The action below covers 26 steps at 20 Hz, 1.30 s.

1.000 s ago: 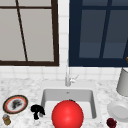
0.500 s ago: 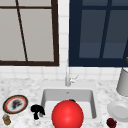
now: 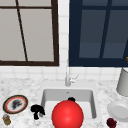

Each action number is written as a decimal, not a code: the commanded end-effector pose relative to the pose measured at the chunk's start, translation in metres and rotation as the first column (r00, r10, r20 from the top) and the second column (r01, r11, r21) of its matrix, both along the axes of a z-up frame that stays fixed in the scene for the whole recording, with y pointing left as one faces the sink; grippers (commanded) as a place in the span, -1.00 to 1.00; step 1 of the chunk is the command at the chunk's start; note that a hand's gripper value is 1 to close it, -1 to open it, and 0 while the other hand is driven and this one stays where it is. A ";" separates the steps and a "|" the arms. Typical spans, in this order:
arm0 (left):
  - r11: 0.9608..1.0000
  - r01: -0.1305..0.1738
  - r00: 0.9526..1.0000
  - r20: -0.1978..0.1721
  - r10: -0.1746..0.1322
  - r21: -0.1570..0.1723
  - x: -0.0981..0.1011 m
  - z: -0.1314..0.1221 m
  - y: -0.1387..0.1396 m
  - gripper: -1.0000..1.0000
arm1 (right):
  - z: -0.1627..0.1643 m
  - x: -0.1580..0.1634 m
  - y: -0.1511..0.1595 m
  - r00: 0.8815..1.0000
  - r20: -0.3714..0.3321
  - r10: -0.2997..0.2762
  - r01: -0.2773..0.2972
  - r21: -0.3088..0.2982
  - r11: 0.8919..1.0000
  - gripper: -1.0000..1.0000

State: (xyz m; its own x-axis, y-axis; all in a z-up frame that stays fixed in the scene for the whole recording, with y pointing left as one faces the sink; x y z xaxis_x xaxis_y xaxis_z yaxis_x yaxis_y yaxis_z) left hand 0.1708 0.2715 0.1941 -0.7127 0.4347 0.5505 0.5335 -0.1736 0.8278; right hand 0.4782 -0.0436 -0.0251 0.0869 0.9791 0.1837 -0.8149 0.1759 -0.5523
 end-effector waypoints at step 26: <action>1.000 0.000 1.000 0.000 0.000 0.000 0.000 0.000 0.000 0.00 | 0.064 -0.165 0.032 0.935 0.345 -0.081 0.114 -0.075 0.991 -1.00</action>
